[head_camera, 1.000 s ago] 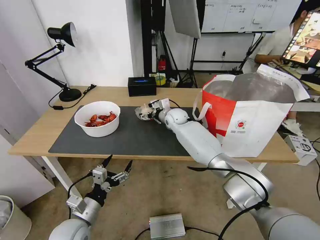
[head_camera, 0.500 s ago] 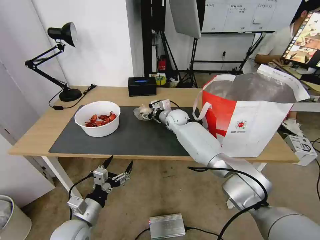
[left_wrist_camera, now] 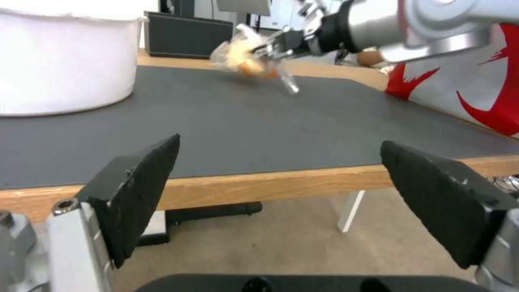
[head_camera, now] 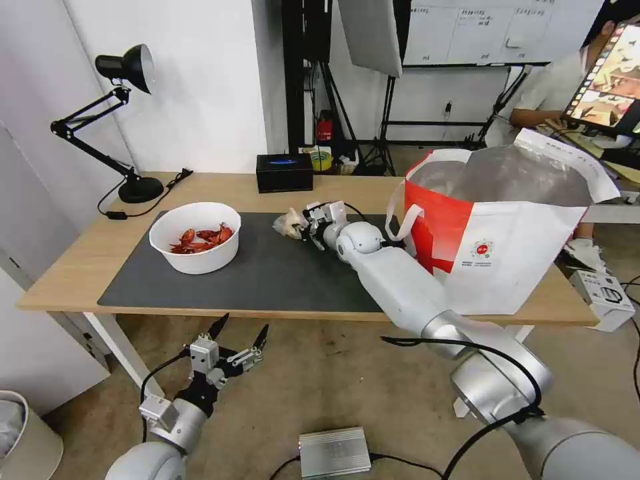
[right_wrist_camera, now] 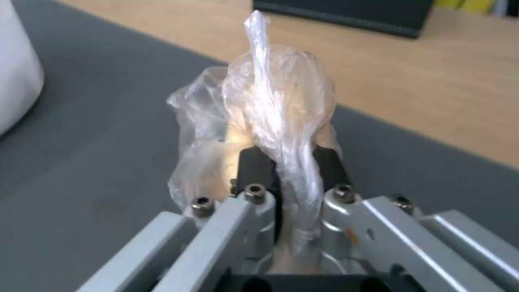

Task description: Pick up the trash from the table and place it into the takeout bag.

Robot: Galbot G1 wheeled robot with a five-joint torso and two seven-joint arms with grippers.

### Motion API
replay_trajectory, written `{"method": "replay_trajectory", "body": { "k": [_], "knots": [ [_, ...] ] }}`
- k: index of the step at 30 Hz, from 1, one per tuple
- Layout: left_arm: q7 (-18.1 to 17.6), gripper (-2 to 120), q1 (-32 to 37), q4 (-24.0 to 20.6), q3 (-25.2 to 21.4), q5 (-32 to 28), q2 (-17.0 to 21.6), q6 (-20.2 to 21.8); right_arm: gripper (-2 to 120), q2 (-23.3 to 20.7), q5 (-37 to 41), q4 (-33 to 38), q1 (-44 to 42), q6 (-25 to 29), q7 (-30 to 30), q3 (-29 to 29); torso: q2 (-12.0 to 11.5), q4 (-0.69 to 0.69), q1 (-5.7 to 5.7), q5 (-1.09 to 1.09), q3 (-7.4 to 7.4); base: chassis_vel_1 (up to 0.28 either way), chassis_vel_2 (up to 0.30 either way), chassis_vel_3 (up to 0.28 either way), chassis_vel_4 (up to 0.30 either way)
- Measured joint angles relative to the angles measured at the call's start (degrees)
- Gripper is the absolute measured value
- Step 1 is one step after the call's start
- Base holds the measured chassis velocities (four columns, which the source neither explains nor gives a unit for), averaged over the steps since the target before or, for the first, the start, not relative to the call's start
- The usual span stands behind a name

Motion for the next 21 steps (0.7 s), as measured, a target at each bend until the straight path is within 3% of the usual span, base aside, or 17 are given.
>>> {"method": "replay_trajectory", "body": {
  "k": [2,9,14,21],
  "knots": [
    [0.0,100,0.0,0.0,-0.2,-0.2,0.1,0.0,2,-2.1,1.5,7.0,-2.1,-3.0,6.0,-0.2,0.0,0.01,0.0,0.0,0.0,0.0,0.0,0.0,0.0],
    [0.0,100,0.3,-0.2,-0.5,-0.4,0.1,-0.1,2,-8.0,2.9,20.3,-7.0,-5.7,12.9,-0.8,0.0,0.0,0.0,0.0,0.0,0.0,0.0,0.0,0.0],
    [0.0,100,0.7,-0.6,-0.8,-0.4,0.1,-0.1,2,-14.1,5.2,34.6,-12.6,-7.6,21.0,-0.8,0.0,0.01,-0.01,0.01,-0.01,0.0,0.0,0.0,0.0],
    [-0.1,100,0.7,-0.7,-0.3,0.2,-0.3,-0.1,2,-19.2,7.0,46.9,-17.1,-9.3,23.8,1.6,0.0,-0.01,-0.01,0.01,-0.01,0.0,0.0,0.0,0.0]
  ]
}}
